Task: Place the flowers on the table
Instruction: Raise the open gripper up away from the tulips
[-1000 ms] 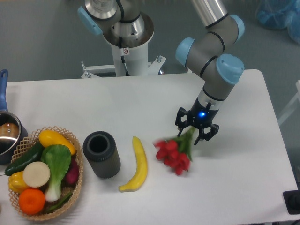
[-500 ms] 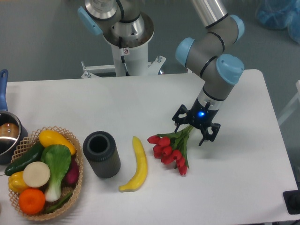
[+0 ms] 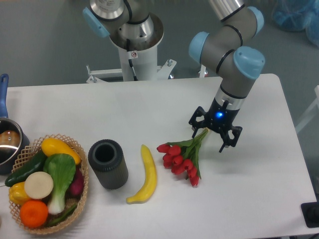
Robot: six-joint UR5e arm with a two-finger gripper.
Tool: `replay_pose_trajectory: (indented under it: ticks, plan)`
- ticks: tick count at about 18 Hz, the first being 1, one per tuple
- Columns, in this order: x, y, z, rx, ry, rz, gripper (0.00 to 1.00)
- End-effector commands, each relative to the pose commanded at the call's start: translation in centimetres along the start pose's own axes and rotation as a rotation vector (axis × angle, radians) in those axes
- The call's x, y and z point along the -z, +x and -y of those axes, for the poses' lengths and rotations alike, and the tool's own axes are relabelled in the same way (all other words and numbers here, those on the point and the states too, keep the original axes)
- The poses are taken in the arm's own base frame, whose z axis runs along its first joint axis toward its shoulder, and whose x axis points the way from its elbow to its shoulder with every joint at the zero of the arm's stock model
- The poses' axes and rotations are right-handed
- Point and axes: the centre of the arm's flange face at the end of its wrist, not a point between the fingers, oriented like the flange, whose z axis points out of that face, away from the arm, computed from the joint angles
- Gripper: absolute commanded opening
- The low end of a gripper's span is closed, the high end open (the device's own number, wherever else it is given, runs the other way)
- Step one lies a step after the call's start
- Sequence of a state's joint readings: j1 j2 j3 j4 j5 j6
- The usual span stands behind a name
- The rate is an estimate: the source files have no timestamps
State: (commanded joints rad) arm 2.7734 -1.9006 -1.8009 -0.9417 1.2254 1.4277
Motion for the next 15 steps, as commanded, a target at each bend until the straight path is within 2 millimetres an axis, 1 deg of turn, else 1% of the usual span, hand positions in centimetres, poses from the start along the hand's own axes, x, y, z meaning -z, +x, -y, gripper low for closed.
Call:
replay_pose_trajectory:
  ticks: [2, 5, 8, 10, 12, 15]
  plan:
    - [0.0, 0.0, -0.5, -0.078, -0.055, -0.022, 1.0]
    - [0.4, -0.3, -0.7, -0.163, -0.096, -0.027, 1.0]
    - [1.2, -0.9, -0.6, -0.173, -0.098, -0.01, 1.0]
    - [1.5, -1.3, -1.6, -0.157, -0.099, -0.006, 1.0]
    - [1.6, -1.4, -2.0, -0.149, -0.099, -0.007, 1.0]
    - [1.8, -1.5, -1.9, -0.149, -0.097, -0.001, 1.0]
